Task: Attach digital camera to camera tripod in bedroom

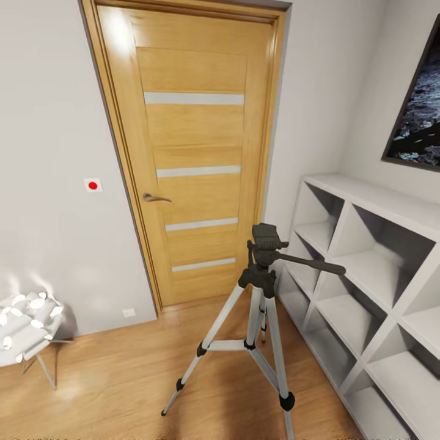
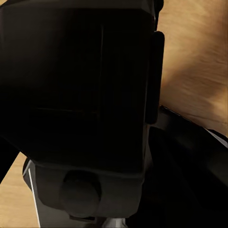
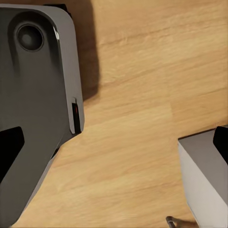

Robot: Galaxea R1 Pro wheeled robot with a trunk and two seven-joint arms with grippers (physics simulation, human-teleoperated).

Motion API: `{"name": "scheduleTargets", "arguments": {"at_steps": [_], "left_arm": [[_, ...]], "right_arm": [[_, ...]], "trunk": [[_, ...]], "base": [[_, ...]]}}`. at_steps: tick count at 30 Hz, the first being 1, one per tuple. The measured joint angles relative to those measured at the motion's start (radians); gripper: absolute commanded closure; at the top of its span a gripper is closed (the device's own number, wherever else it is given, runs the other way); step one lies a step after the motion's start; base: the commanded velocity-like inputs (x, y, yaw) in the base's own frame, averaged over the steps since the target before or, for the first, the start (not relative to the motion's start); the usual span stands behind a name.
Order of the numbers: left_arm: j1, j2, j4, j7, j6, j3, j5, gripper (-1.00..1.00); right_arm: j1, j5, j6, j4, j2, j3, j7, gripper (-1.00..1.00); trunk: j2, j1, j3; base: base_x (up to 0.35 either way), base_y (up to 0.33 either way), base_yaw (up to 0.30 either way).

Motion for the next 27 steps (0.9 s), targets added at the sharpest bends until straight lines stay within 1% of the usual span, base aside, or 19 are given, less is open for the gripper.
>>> {"name": "scheduleTargets", "arguments": {"at_steps": [14, 27], "left_arm": [[0.0, 0.002, 0.0, 0.017, 0.003, 0.001, 0.001, 1.0], [0.0, 0.0, 0.0, 0.019, 0.002, 0.0, 0.004, 1.0]], "right_arm": [[0.0, 0.0, 0.0, 0.0, 0.0, 0.0, 0.0, -1.0], [0.0, 0.0, 0.0, 0.0, 0.0, 0.0, 0.0, -1.0]], "trunk": [[0.0, 0.0, -0.023], [0.0, 0.0, -0.044]], "base": [[0.0, 0.0, 0.0], [0.0, 0.0, 0.0]]}}
